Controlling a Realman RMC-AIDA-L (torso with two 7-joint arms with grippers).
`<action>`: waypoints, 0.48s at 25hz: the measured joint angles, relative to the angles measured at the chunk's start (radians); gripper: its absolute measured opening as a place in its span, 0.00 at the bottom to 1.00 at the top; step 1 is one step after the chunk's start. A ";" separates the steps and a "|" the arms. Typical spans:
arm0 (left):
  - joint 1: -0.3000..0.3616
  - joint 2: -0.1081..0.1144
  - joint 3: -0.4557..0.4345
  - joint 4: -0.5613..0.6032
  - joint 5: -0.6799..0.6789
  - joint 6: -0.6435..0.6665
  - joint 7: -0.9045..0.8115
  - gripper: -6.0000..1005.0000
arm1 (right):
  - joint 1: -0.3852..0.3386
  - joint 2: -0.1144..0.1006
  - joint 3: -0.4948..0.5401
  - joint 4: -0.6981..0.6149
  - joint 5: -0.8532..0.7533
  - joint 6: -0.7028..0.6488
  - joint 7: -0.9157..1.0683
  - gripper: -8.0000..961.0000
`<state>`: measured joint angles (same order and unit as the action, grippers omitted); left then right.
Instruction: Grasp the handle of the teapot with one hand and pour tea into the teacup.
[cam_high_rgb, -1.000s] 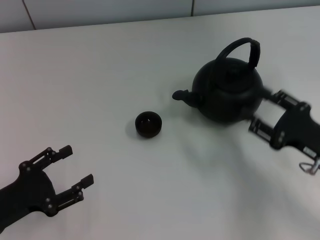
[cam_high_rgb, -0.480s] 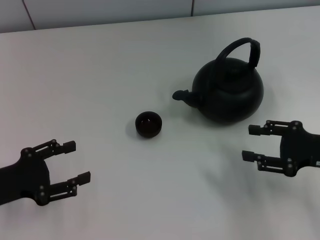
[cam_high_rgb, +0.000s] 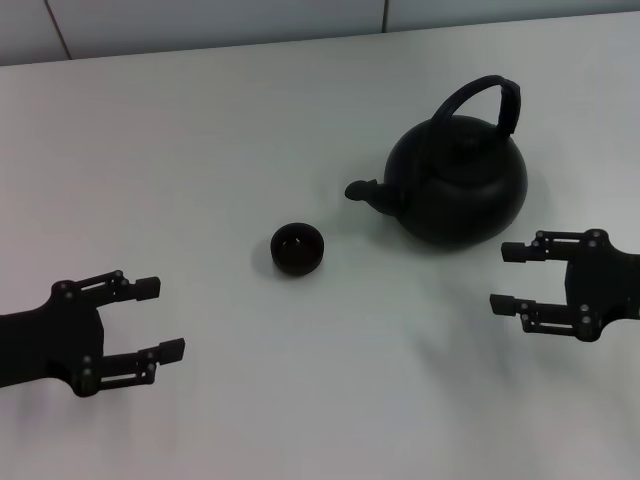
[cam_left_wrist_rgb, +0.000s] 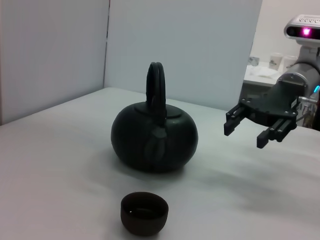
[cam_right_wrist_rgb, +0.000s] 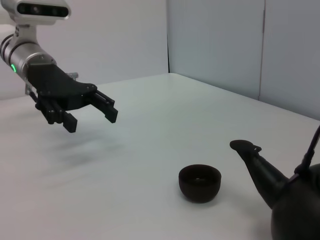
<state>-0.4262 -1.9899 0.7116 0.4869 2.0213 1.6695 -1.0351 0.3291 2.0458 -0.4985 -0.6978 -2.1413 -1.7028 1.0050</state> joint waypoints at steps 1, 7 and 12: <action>0.000 0.000 0.000 0.000 0.000 0.000 0.000 0.80 | 0.000 0.000 0.000 0.000 0.000 0.000 0.000 0.67; -0.009 -0.003 0.001 0.016 0.006 0.004 -0.018 0.80 | 0.011 -0.001 0.000 -0.001 -0.001 0.005 0.001 0.67; -0.009 -0.006 0.001 0.016 0.006 0.004 -0.020 0.80 | 0.013 -0.002 0.000 -0.004 -0.002 0.006 0.001 0.67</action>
<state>-0.4354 -1.9958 0.7122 0.5030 2.0272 1.6736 -1.0551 0.3423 2.0433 -0.4985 -0.7015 -2.1430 -1.6963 1.0058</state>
